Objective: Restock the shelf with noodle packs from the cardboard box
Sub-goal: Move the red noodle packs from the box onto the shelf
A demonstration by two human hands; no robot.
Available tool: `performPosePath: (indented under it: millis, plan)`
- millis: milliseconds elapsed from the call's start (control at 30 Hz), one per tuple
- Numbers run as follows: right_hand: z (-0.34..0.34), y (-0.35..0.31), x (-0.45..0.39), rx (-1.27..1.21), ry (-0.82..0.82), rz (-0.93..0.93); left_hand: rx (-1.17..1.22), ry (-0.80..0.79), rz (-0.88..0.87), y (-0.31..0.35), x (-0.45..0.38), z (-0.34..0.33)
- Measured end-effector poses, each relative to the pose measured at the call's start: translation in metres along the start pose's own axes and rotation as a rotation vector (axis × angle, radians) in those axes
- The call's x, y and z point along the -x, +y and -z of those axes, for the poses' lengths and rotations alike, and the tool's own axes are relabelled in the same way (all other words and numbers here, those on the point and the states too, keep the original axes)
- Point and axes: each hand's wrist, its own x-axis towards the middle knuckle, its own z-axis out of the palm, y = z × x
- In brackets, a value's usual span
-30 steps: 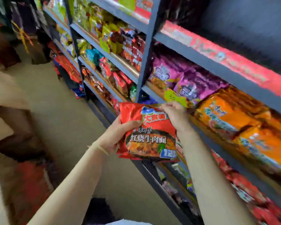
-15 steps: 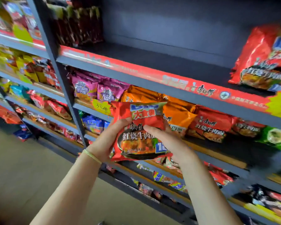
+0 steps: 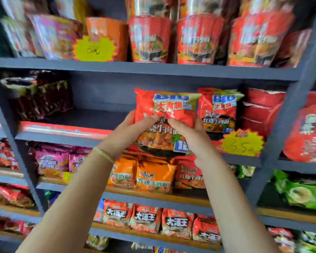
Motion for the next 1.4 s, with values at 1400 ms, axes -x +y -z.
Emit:
performPosePath:
  millis: [1400]
  plan:
    - [0.169, -0.008, -0.110, 0.577, 0.258, -0.025, -0.425, -0.226, -0.051, -0.067, -0.163, -0.151]
